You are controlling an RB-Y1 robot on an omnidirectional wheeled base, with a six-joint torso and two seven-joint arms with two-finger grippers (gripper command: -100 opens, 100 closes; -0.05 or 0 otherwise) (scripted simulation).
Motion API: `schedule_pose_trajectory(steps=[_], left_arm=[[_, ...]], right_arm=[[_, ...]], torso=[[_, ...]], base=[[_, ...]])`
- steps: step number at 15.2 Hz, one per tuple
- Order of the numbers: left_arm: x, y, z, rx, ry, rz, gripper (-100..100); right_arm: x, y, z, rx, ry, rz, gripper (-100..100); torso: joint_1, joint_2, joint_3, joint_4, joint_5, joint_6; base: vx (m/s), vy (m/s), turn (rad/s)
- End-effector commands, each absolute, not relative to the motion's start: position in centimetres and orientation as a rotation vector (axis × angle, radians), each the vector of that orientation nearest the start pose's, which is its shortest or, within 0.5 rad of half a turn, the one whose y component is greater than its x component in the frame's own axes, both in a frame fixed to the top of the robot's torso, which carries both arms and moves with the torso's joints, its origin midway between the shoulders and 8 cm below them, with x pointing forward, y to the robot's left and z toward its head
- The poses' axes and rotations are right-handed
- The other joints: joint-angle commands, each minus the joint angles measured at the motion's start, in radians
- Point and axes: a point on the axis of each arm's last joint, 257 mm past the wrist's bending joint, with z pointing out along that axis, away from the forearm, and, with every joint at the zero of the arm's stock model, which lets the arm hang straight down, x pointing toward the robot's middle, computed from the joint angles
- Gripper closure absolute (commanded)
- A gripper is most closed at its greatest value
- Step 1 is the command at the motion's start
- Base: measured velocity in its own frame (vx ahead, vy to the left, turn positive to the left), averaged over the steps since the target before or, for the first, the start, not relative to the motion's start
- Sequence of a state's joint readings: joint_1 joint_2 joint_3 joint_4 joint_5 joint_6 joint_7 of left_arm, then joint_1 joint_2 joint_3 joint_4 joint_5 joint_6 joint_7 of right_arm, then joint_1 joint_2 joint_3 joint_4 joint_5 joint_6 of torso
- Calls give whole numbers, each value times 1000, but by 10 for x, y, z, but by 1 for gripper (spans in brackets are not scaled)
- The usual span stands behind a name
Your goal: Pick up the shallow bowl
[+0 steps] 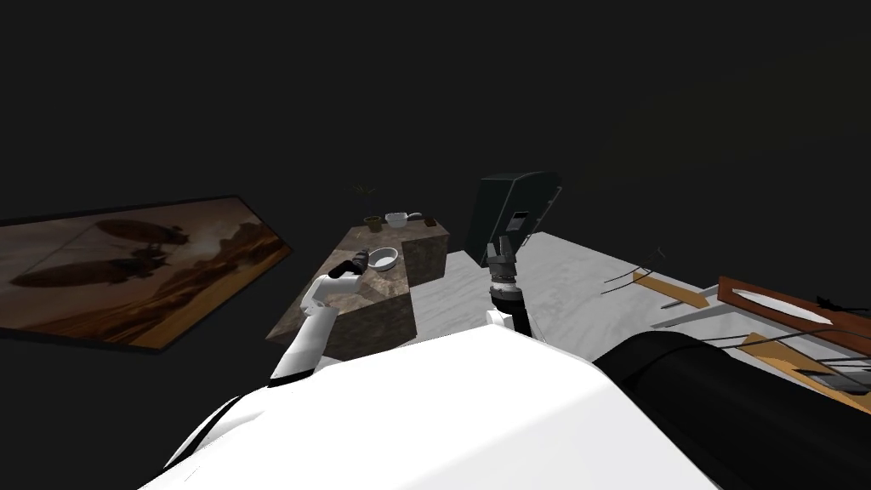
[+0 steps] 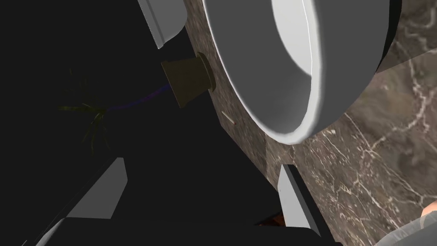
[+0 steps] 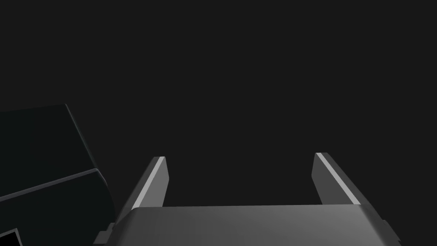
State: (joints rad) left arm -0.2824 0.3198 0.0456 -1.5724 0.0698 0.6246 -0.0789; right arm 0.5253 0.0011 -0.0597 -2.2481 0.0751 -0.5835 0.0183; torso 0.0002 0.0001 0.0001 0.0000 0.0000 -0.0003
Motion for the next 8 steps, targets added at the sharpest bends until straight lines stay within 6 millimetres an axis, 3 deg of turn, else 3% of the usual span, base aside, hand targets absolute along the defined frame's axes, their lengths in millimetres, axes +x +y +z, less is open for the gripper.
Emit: schedule_pose_trajectory(steps=[1, 8], left_arm=[[610, 323, -211, -1273, 1575, -742, -100], [614, 326, -236, -1403, 1655, -671, -100]], right_arm=[[332, -290, 18, 571, 643, 1179, 0], [332, -290, 18, 571, 643, 1179, 0]], torso=[[0, 0, 0, 0, 0, 0], [0, 0, 0, 0, 0, 0]], base=[[-1, 2, -20], [1, 4, -17]])
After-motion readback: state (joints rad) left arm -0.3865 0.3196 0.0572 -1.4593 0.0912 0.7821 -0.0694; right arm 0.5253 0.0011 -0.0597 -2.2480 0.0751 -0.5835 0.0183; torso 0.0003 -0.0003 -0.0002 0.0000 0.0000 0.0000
